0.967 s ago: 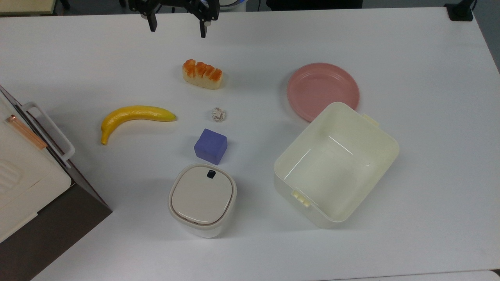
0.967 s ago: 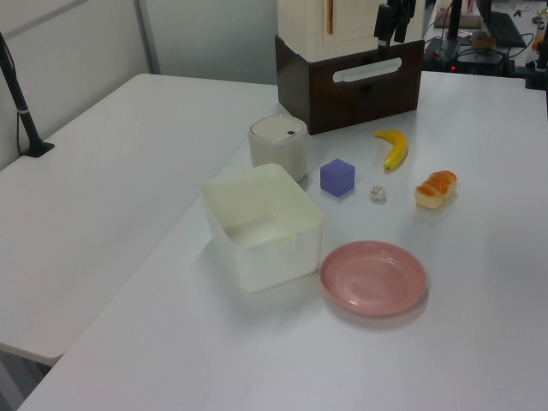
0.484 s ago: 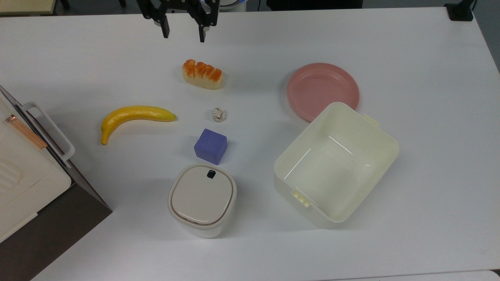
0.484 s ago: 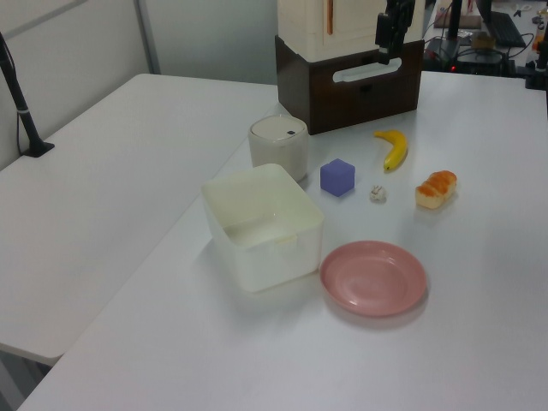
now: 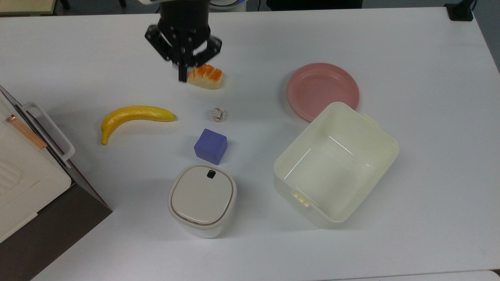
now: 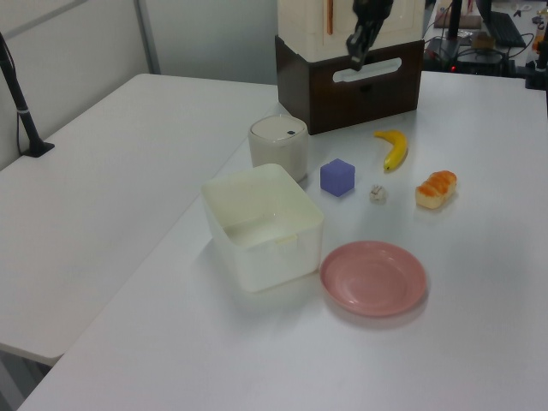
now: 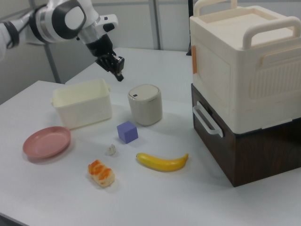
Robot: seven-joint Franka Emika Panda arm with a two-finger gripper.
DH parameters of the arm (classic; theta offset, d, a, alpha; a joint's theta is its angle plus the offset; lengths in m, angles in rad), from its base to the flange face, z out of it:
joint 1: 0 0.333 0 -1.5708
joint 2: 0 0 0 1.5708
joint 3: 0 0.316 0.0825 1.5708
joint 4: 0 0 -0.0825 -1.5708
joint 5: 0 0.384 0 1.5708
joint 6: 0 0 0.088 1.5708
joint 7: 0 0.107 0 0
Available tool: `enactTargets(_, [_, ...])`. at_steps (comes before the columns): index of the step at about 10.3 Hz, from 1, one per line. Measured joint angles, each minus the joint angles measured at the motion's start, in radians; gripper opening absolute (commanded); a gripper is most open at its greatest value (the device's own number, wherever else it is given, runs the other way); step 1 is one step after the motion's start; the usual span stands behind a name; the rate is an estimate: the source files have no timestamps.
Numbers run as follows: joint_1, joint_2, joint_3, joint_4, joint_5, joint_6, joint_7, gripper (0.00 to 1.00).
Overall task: Open the trash can
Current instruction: 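Move the gripper down over the lid of the small white trash can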
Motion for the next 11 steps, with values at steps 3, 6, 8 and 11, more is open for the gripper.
enactTargets(3, [0.023,0.128,0.014,0.007,-0.238,0.214,0.402,0.0])
enactTargets(6, [0.029,0.226,0.033,0.034,-0.395,0.29,0.64,0.0])
enactTargets(8, [0.037,0.277,0.039,0.067,-0.423,0.3,0.696,0.0])
enactTargets(11, [0.038,0.336,0.051,0.12,-0.424,0.314,0.73,0.0])
